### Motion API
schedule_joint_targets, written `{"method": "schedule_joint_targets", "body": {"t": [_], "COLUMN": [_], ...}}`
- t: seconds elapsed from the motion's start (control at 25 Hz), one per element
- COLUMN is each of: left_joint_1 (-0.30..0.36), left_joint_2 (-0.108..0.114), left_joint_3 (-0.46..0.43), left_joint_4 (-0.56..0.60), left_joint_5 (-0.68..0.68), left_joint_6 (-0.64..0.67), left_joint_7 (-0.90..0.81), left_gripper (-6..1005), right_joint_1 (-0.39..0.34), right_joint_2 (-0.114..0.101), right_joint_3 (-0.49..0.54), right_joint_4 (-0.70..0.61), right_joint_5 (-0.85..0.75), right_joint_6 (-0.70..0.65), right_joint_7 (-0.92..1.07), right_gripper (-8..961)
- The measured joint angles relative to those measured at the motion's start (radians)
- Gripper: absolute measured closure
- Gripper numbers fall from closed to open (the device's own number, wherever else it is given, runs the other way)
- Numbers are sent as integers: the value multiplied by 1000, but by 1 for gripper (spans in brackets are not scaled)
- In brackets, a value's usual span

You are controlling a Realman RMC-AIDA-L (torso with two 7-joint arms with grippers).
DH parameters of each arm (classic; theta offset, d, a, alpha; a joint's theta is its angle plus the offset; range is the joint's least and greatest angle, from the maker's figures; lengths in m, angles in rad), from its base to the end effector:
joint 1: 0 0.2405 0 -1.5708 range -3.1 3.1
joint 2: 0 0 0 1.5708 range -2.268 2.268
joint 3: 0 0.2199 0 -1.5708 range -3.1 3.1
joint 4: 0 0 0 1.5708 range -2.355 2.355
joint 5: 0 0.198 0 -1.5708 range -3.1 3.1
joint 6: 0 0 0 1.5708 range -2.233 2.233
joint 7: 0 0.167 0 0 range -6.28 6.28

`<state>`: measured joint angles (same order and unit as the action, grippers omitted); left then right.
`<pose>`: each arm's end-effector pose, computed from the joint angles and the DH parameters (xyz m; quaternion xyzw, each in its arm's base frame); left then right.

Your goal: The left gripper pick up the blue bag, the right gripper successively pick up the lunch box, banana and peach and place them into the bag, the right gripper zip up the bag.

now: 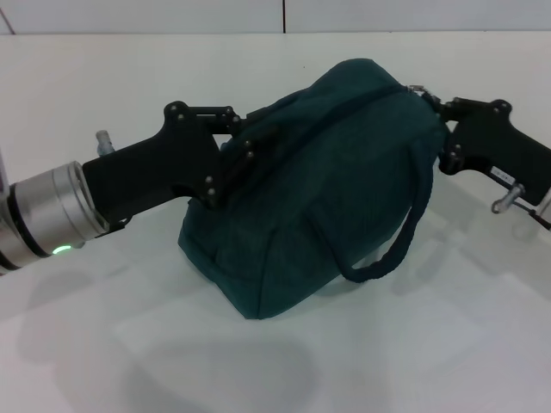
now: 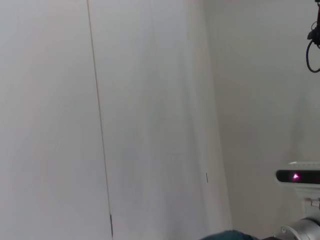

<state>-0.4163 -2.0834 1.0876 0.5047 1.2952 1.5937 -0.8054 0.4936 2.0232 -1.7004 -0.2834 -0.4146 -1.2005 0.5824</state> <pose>-0.1792 0.2903 -0.0098 -0.8875 -0.0179 -0.4086 0.2121 0.2104 0.3394 -0.0269 -0.8533 0.1288 0.3545 0.3600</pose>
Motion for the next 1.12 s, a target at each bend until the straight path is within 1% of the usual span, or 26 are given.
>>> {"method": "schedule_joint_targets", "body": {"t": [0.28,0.52,0.84,1.0,1.08,1.12], "left_joint_1": [-2,-15,-17,-12,-6,-4], "left_joint_2": [-1,-2,-9,-10,-10,-10], "left_joint_3": [0,0,8,9,9,9], "left_joint_4": [1,-7,-124,-194,-231,-238], "left_joint_5": [-8,-31,-154,-239,-286,-295], "left_joint_6": [0,-1,6,8,22,29], "left_joint_7": [-7,-8,101,121,148,155], "left_gripper": [879,876,871,869,868,826], "right_joint_1": [-12,-12,-21,-27,-41,-41], "right_joint_2": [-8,-7,-6,-7,-8,-8], "right_joint_3": [29,36,85,98,117,117], "right_joint_4": [32,47,39,37,37,37], "right_joint_5": [0,1,3,8,12,12], "right_joint_6": [42,73,36,23,-7,-7], "right_joint_7": [-1,0,15,22,29,29], "right_gripper": [929,916,897,759,690,660]}}
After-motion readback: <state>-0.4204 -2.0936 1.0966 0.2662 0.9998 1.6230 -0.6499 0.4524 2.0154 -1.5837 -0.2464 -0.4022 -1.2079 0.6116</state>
